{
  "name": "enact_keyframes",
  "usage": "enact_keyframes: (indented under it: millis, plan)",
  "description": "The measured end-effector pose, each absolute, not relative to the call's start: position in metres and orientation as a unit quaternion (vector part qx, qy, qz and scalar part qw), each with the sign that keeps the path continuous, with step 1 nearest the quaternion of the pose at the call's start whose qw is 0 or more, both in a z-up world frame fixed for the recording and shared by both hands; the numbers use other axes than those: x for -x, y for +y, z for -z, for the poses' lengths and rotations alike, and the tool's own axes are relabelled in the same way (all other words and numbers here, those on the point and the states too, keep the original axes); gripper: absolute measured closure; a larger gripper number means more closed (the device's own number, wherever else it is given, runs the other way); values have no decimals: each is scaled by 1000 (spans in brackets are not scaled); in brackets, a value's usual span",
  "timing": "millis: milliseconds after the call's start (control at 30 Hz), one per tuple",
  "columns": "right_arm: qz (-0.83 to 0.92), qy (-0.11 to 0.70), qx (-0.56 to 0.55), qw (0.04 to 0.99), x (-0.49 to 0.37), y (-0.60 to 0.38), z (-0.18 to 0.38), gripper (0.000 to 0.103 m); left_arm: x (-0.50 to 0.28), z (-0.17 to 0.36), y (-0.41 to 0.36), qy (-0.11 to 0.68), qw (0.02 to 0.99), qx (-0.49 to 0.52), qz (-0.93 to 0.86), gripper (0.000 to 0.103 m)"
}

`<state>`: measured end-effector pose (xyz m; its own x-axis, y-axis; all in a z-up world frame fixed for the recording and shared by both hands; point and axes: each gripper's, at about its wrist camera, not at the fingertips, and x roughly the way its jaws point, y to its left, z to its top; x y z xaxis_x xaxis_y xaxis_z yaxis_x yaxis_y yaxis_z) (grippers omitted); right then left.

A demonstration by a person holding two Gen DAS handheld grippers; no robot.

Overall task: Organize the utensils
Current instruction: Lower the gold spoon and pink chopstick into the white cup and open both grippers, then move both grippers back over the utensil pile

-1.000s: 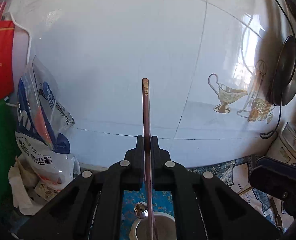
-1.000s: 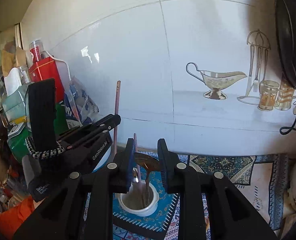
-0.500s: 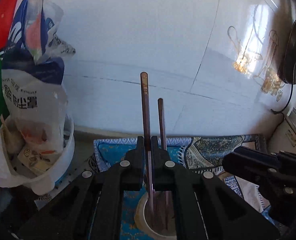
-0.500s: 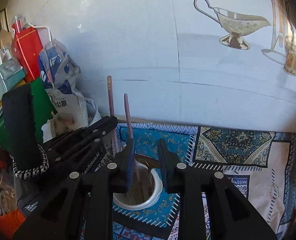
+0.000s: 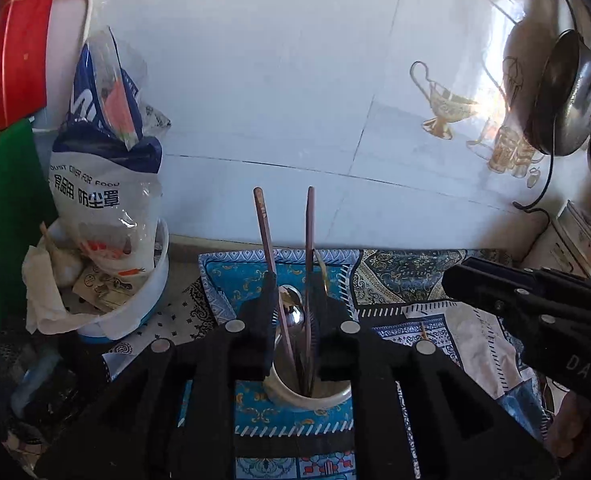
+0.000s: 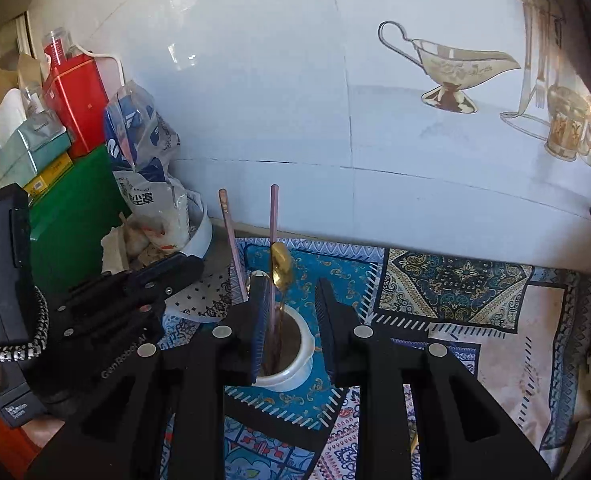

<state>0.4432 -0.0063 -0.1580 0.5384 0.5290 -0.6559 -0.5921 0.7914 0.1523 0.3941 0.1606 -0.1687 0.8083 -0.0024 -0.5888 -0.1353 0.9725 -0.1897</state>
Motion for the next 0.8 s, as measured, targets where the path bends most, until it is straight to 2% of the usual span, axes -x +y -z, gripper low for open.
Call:
enact_keyframes:
  millis: [200,400,800]
  plan:
    - [-296,360,55,883,-431,-53,158,80,-371,150,129,314,944,93,-26,80]
    - [-263,383,53,884,-428,-102,175,80,-364,152,93,333,939,79,-24,76]
    - [-211,458,50,862,-422,-182,232,80,-371,210,28,423,904,66,3,75]
